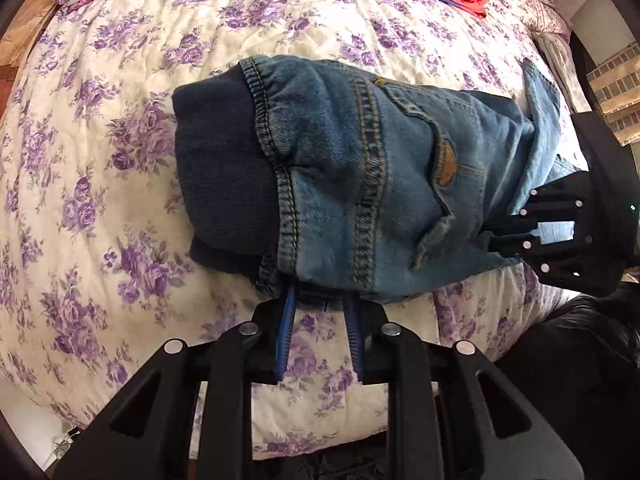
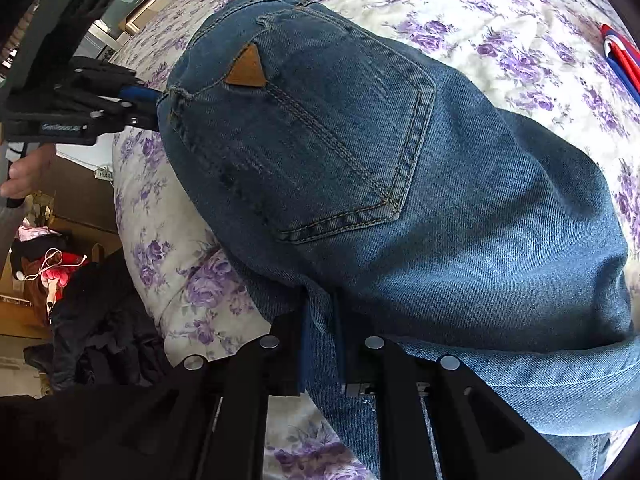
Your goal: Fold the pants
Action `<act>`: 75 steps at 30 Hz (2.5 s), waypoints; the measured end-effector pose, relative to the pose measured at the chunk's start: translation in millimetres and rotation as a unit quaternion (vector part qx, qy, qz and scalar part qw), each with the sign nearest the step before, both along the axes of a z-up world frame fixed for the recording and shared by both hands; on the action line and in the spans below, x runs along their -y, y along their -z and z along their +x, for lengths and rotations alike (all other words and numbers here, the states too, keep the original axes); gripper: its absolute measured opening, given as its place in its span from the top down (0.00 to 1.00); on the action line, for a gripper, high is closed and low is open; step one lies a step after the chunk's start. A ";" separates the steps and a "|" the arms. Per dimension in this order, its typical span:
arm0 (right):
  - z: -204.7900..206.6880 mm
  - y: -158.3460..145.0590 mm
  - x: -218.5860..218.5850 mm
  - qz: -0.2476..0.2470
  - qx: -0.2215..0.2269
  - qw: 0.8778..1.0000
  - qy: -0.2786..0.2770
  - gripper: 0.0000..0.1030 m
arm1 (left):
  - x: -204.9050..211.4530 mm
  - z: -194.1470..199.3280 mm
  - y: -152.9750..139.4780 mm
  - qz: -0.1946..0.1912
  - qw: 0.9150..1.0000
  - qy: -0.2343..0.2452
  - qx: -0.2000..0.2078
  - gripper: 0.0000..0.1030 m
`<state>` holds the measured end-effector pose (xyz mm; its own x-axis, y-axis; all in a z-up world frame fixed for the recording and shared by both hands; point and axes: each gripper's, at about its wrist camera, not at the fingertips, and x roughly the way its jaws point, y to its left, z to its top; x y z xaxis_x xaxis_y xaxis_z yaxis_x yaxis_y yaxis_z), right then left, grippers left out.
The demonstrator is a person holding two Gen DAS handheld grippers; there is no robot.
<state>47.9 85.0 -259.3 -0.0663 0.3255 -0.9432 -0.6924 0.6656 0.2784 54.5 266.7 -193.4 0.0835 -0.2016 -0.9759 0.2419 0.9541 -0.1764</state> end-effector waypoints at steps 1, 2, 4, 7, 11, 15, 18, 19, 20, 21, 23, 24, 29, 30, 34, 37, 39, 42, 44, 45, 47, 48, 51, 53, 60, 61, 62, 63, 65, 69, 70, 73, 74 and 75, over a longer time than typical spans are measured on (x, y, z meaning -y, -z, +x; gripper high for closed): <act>-1.6 -1.1 0.0 0.000 0.002 1.000 -0.003 0.89 | -1.0 -8.0 -9.2 -0.006 1.000 -0.002 0.005 0.79; -3.4 -1.8 -0.3 0.001 0.005 1.000 -0.007 0.89 | -2.1 -14.5 -17.2 -0.008 1.000 -0.006 0.013 0.79; -4.1 -2.7 -0.7 0.002 0.006 1.000 -0.009 0.89 | -1.0 -24.9 -38.7 -0.017 0.999 -0.023 0.039 0.79; -5.0 -4.6 2.3 0.010 0.000 1.000 -0.005 0.89 | 11.4 -23.9 -64.7 -0.050 0.994 -0.050 0.080 0.79; -4.0 -6.0 3.5 0.014 0.002 1.000 -0.004 0.89 | 40.0 0.2 -54.8 -0.068 0.990 -0.076 0.094 0.69; -3.0 -6.5 0.4 0.003 0.009 1.000 -0.013 0.87 | 57.7 21.9 7.3 -0.042 0.991 -0.125 0.025 0.69; -5.8 -7.9 -1.9 -0.008 0.007 1.000 -0.019 0.78 | 71.1 18.5 9.9 -0.017 0.992 -0.121 0.043 0.64; -6.3 -12.1 -0.4 -0.013 -0.004 1.000 -0.018 0.69 | 75.0 19.2 7.8 -0.011 0.992 -0.120 0.043 0.62; -6.4 -19.9 3.4 -0.011 -0.017 1.000 -0.016 0.67 | 77.7 19.2 7.0 -0.006 0.992 -0.119 0.044 0.61; -4.2 -31.9 11.1 -0.003 -0.023 1.000 -0.009 0.67 | 79.8 19.7 7.2 -0.004 0.992 -0.116 0.044 0.58; 2.6 -60.2 34.0 0.014 -0.037 0.999 0.010 0.59 | 79.6 17.0 10.2 -0.007 0.993 -0.112 0.046 0.56; 12.1 -74.6 50.2 0.011 -0.037 0.999 0.024 0.57 | 78.2 14.3 12.0 -0.011 0.992 -0.113 0.047 0.55; 101.1 -118.1 155.4 -0.116 0.014 0.981 0.156 0.48 | 67.4 14.2 16.2 -0.041 0.991 -0.119 0.038 0.55; 124.2 -120.0 179.3 -0.145 0.018 0.971 0.192 0.47 | 67.1 14.6 16.3 -0.043 0.991 -0.119 0.037 0.55; 200.1 -104.9 263.0 -0.192 -0.028 0.922 0.336 0.46 | 70.6 16.4 15.9 -0.030 0.992 -0.118 0.034 0.55; 231.9 -82.6 295.9 -0.163 -0.087 0.887 0.424 0.46 | 75.6 17.8 14.7 -0.009 0.993 -0.115 0.032 0.57; 247.6 -70.9 302.3 -0.146 -0.113 0.870 0.457 0.46 | 77.6 18.5 14.6 -0.001 0.993 -0.114 0.033 0.58; 267.3 -51.3 298.6 -0.182 -0.125 0.855 0.470 0.46 | 71.8 17.8 15.7 -0.005 0.992 -0.125 0.035 0.66; 274.6 -36.8 298.9 -0.208 -0.132 0.841 0.482 0.46 | 65.6 18.2 15.7 -0.010 0.990 -0.134 0.032 0.73; 277.2 -29.9 297.8 -0.219 -0.137 0.834 0.487 0.46 | 62.4 18.2 16.0 -0.015 0.990 -0.138 0.030 0.76; 281.2 -16.7 297.2 -0.248 -0.146 0.822 0.491 0.46 | 55.9 19.0 17.2 -0.026 0.988 -0.148 0.026 0.79; 281.7 -10.6 298.3 -0.263 -0.150 0.815 0.494 0.46 | 53.7 19.7 17.8 -0.031 0.988 -0.151 0.024 0.80; 281.9 1.0 302.9 -0.280 -0.153 0.803 0.504 0.42 | 50.5 22.6 19.2 -0.036 0.987 -0.157 0.020 0.82; 279.3 0.7 301.8 -0.274 -0.145 0.803 0.509 0.55 | 51.3 24.2 18.7 -0.032 0.987 -0.156 0.020 0.83; 253.3 -40.3 317.4 -0.204 -0.113 0.833 0.502 0.90 | 47.0 24.7 20.2 -0.048 0.986 -0.156 0.018 0.85; 242.7 -51.8 319.9 -0.189 -0.099 0.839 0.501 0.90 | 46.6 24.1 20.5 -0.049 0.987 -0.155 0.017 0.85; 230.4 -65.6 322.8 -0.170 -0.081 0.846 0.499 0.90 | 46.2 23.8 20.4 -0.049 0.987 -0.153 0.018 0.85; 215.2 -81.3 328.0 -0.147 -0.064 0.850 0.502 0.91 | 46.2 23.4 20.1 -0.048 0.987 -0.150 0.017 0.85; 177.1 -116.1 341.5 -0.106 -0.028 0.852 0.512 0.91 | 46.9 24.1 19.2 -0.044 0.988 -0.145 0.014 0.86; 72.4 -169.3 384.7 -0.031 0.015 0.833 0.553 0.91 | 51.2 25.4 18.5 -0.034 0.990 -0.135 0.013 0.86; 45.6 -167.9 398.5 -0.023 0.016 0.826 0.564 0.92 | 51.6 25.5 18.5 -0.032 0.991 -0.132 0.013 0.86; -30.5 -135.4 421.3 0.011 0.012 0.798 0.603 0.92 | 53.5 27.7 18.9 -0.027 0.992 -0.121 0.007 0.86; -48.2 -118.3 427.1 0.008 0.009 0.790 0.613 0.92 | 53.9 29.0 18.9 -0.026 0.993 -0.117 0.003 0.86; -66.1 -98.6 433.1 0.009 0.000 0.781 0.624 0.93 | 54.5 30.1 18.8 -0.023 0.993 -0.113 -0.001 0.86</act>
